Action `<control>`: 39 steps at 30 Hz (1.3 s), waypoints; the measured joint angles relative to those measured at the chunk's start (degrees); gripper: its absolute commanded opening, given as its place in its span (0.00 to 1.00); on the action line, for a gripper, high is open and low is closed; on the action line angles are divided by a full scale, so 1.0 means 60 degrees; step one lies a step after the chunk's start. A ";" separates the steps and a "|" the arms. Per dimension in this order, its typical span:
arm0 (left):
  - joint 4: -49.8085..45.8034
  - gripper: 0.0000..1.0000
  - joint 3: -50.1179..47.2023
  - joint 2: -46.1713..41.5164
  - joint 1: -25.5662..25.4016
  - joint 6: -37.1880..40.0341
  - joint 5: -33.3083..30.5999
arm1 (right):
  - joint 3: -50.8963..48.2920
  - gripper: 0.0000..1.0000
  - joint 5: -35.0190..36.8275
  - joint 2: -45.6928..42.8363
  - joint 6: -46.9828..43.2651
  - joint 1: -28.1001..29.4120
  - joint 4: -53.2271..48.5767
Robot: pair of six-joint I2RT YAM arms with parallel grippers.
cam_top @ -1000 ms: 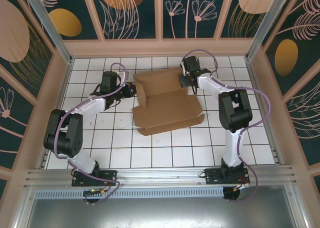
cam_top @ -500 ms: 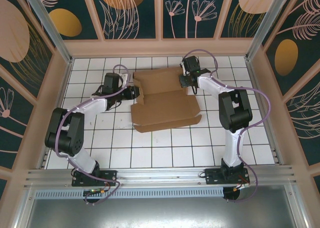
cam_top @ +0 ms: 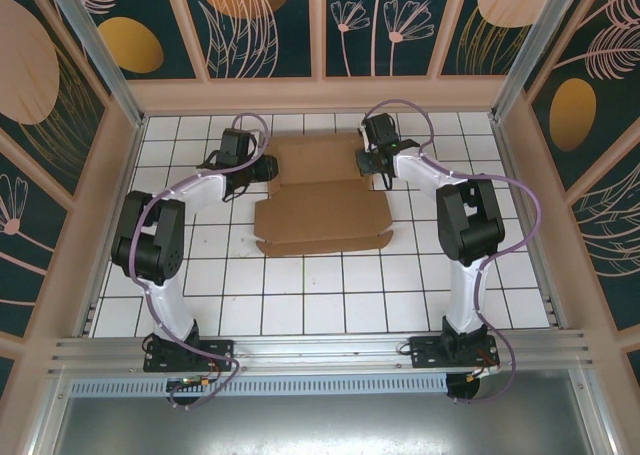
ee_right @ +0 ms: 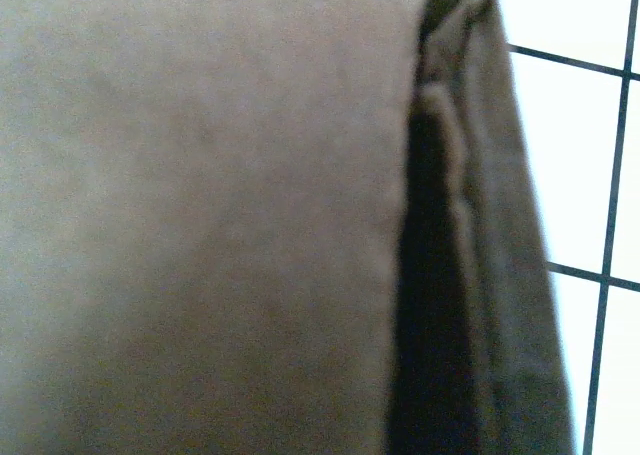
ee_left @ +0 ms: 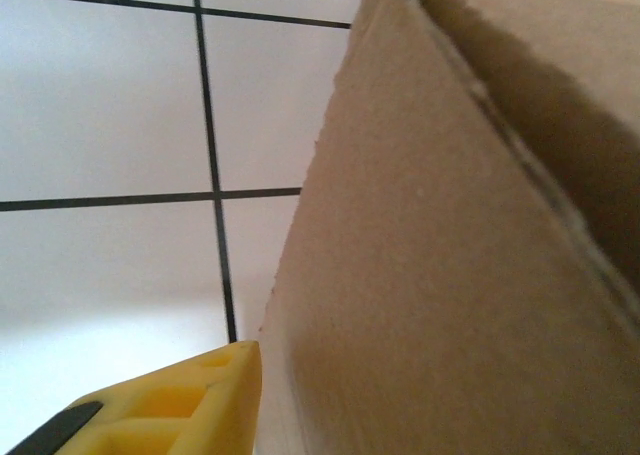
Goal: Fold the paper box
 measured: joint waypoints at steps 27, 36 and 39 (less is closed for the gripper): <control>-0.0455 0.00 0.0852 0.0601 -0.0495 0.0535 -0.3993 | -0.0452 0.00 0.1796 -0.0586 0.1566 0.1348 -0.0040; 0.1082 0.17 -0.0244 0.0251 -0.0572 0.0233 -0.3534 | -0.2448 0.00 0.2120 -0.1738 0.2018 0.1585 0.1486; 0.1734 0.26 -0.0925 -0.0025 -0.0576 -0.0095 -0.3209 | -0.3599 0.00 0.2215 -0.2244 0.2004 0.1585 0.2546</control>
